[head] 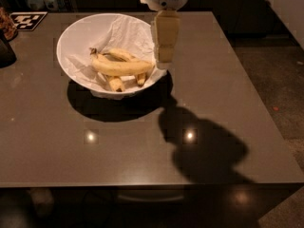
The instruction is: Pick banana from white bowl
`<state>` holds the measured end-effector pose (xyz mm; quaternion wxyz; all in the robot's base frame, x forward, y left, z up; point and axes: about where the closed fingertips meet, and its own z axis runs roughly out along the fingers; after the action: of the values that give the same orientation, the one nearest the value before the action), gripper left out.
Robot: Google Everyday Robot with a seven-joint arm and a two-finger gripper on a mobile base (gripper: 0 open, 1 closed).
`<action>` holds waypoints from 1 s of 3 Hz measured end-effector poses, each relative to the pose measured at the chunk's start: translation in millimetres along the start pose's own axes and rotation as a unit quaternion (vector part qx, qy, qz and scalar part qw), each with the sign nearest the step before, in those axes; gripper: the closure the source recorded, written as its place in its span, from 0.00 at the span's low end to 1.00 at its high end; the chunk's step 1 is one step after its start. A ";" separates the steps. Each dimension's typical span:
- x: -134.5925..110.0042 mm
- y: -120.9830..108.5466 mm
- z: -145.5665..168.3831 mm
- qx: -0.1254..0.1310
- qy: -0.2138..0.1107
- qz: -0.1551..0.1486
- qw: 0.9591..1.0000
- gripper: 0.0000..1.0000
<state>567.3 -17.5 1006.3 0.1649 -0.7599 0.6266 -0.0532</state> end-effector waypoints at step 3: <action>-29.0 -40.0 47.1 -0.022 -0.037 0.003 0.999 0.00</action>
Offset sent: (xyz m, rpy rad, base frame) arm 0.0509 0.0456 -0.0292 0.0602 0.0998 0.0297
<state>612.2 25.7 978.4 0.1718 -0.7630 0.6231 -0.0107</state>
